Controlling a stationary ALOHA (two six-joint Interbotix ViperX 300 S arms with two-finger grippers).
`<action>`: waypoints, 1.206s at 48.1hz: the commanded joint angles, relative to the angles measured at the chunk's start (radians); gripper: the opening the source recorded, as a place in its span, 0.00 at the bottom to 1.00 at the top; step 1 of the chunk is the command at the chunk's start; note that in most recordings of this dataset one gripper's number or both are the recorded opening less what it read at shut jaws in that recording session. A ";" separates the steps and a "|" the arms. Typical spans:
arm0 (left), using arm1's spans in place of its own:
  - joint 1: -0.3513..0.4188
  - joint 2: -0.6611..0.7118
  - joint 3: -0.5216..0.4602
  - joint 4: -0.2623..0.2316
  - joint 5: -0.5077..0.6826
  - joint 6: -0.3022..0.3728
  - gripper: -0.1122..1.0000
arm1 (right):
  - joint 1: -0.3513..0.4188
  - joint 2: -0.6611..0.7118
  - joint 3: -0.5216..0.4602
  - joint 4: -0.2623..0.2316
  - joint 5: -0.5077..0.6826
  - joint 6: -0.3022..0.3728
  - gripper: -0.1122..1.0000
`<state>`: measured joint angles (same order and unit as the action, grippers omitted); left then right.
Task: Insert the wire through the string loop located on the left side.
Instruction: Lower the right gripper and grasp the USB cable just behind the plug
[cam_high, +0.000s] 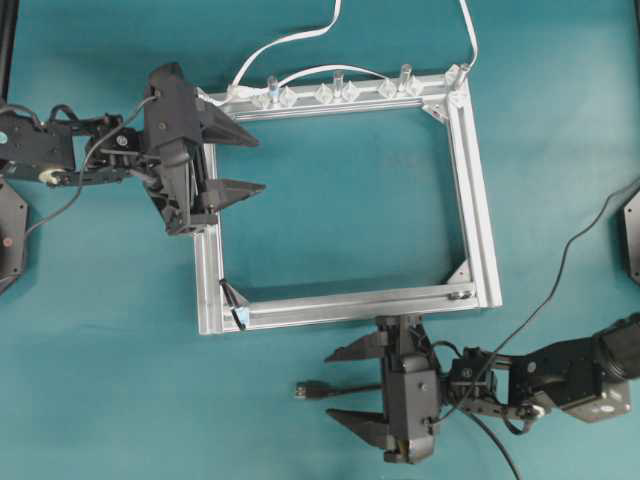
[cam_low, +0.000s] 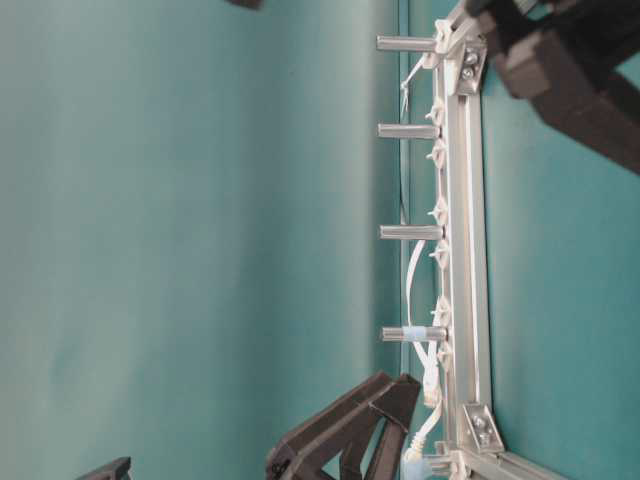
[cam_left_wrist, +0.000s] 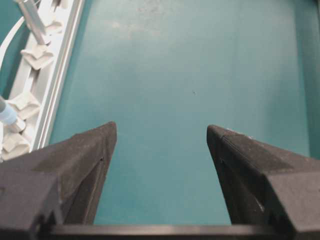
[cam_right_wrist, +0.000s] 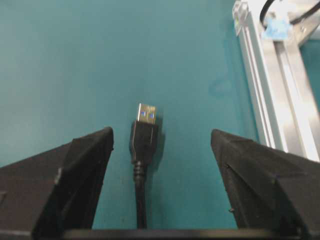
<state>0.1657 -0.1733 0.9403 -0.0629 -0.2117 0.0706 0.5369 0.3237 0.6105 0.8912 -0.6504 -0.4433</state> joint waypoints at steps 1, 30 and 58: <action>-0.009 -0.018 -0.008 0.003 -0.003 0.011 0.77 | 0.006 -0.005 -0.017 0.009 0.006 0.000 0.84; -0.023 -0.018 0.005 0.003 -0.003 0.011 0.76 | 0.006 0.061 -0.038 0.009 0.048 -0.002 0.82; -0.046 -0.018 0.008 0.002 -0.003 0.011 0.74 | 0.006 0.064 -0.026 0.011 0.048 0.003 0.74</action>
<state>0.1227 -0.1733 0.9557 -0.0629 -0.2117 0.0736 0.5415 0.4019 0.5875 0.9004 -0.5998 -0.4418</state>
